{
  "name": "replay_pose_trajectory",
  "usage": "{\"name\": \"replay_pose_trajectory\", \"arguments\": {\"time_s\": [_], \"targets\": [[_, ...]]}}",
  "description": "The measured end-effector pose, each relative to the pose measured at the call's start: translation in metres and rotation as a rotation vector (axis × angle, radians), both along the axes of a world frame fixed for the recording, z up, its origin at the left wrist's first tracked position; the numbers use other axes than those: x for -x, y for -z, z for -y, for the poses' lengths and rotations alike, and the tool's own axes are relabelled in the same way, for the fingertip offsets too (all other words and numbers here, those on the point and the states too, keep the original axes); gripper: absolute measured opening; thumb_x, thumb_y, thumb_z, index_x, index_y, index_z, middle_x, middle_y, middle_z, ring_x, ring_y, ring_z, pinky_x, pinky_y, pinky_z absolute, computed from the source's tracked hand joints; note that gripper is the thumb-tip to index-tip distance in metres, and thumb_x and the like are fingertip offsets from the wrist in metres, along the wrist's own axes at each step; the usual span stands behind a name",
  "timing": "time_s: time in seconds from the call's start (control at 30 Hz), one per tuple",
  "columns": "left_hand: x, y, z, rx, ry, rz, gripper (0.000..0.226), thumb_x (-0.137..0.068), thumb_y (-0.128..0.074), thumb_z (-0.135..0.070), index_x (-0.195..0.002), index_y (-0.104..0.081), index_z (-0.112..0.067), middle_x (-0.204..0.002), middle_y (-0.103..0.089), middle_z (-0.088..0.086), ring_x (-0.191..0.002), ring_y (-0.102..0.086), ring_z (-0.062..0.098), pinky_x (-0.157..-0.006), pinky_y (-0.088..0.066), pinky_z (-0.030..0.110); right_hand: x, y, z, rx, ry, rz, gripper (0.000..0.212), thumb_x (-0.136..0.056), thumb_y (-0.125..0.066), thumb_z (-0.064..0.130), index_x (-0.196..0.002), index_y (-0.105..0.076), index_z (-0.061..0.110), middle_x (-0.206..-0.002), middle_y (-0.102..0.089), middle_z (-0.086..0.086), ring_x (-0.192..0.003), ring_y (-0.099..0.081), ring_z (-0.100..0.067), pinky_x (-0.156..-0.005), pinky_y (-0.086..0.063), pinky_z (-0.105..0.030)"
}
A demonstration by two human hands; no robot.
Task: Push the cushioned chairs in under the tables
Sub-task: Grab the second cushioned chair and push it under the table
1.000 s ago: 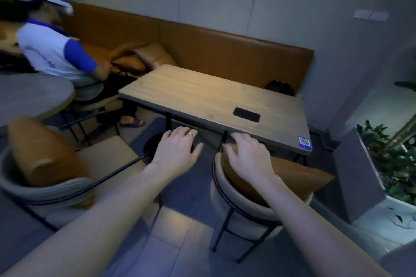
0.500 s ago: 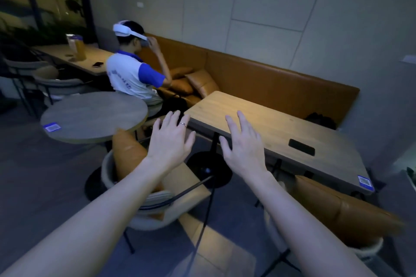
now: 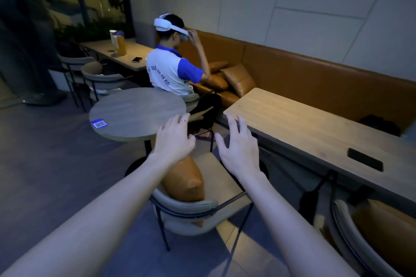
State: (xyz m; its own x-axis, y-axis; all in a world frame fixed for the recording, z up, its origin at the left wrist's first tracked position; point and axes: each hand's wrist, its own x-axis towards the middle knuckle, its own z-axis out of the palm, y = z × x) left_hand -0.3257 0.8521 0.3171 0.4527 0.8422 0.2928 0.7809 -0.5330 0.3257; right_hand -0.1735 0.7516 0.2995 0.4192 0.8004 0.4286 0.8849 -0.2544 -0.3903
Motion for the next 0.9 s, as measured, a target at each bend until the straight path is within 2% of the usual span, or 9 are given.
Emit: {"name": "replay_pose_trajectory", "arguments": {"time_s": [0.23,0.47,0.67,0.77,0.83,0.9], "targets": [[-0.025,0.038,-0.109,0.207,-0.027,0.014,0.061,-0.088,-0.057,-0.024,-0.145,-0.040,-0.014,-0.134,-0.057,0.014,-0.120,-0.053,0.036,-0.094,-0.047,0.044,-0.035,0.051,-0.092,0.032,0.101,-0.199,0.066,-0.104,-0.044,0.053,-0.162,-0.026,0.028,-0.170,-0.026,-0.009,-0.146,-0.043,-0.031,-0.111,-0.042,-0.050],[-0.049,0.087,-0.206,0.350,-0.013,-0.012,0.070,-0.085,-0.058,-0.016,-0.151,-0.033,-0.018,-0.134,-0.056,0.013,-0.115,-0.056,0.033,-0.085,-0.048,0.037,-0.052,0.105,-0.156,0.150,0.197,-0.317,0.069,-0.103,-0.043,0.055,-0.163,-0.022,0.029,-0.171,-0.023,-0.010,-0.147,-0.040,-0.033,-0.111,-0.041,-0.052],[-0.059,0.113,-0.261,0.390,0.093,-0.044,0.068,-0.084,-0.056,-0.016,-0.149,-0.036,-0.014,-0.141,-0.052,0.015,-0.120,-0.055,0.037,-0.092,-0.049,0.042,-0.040,0.130,-0.183,0.196,0.333,-0.342,0.068,-0.103,-0.046,0.053,-0.163,-0.024,0.028,-0.170,-0.025,-0.011,-0.144,-0.044,-0.036,-0.108,-0.043,-0.052],[-0.049,0.131,-0.279,0.422,0.168,-0.071,0.068,-0.084,-0.057,-0.018,-0.149,-0.037,-0.016,-0.136,-0.056,0.017,-0.116,-0.057,0.039,-0.093,-0.050,0.048,-0.017,0.136,-0.193,0.203,0.435,-0.346,0.069,-0.103,-0.044,0.054,-0.163,-0.023,0.028,-0.170,-0.024,-0.011,-0.145,-0.042,-0.036,-0.109,-0.042,-0.054],[-0.035,0.147,-0.285,0.448,0.226,-0.086,0.069,-0.084,-0.058,-0.018,-0.149,-0.036,-0.015,-0.137,-0.054,0.018,-0.120,-0.054,0.039,-0.099,-0.047,0.052,0.003,0.142,-0.196,0.213,0.504,-0.348,0.069,-0.103,-0.043,0.055,-0.163,-0.022,0.028,-0.171,-0.023,-0.011,-0.145,-0.041,-0.037,-0.109,-0.040,-0.055],[-0.017,0.163,-0.290,0.472,0.274,-0.108,0.070,-0.084,-0.059,-0.015,-0.150,-0.036,-0.014,-0.139,-0.052,0.019,-0.125,-0.051,0.039,-0.103,-0.043,0.051,0.021,0.151,-0.195,0.215,0.578,-0.362,0.069,-0.103,-0.044,0.055,-0.163,-0.024,0.027,-0.170,-0.025,-0.013,-0.144,-0.042,-0.039,-0.108,-0.041,-0.057]]}}
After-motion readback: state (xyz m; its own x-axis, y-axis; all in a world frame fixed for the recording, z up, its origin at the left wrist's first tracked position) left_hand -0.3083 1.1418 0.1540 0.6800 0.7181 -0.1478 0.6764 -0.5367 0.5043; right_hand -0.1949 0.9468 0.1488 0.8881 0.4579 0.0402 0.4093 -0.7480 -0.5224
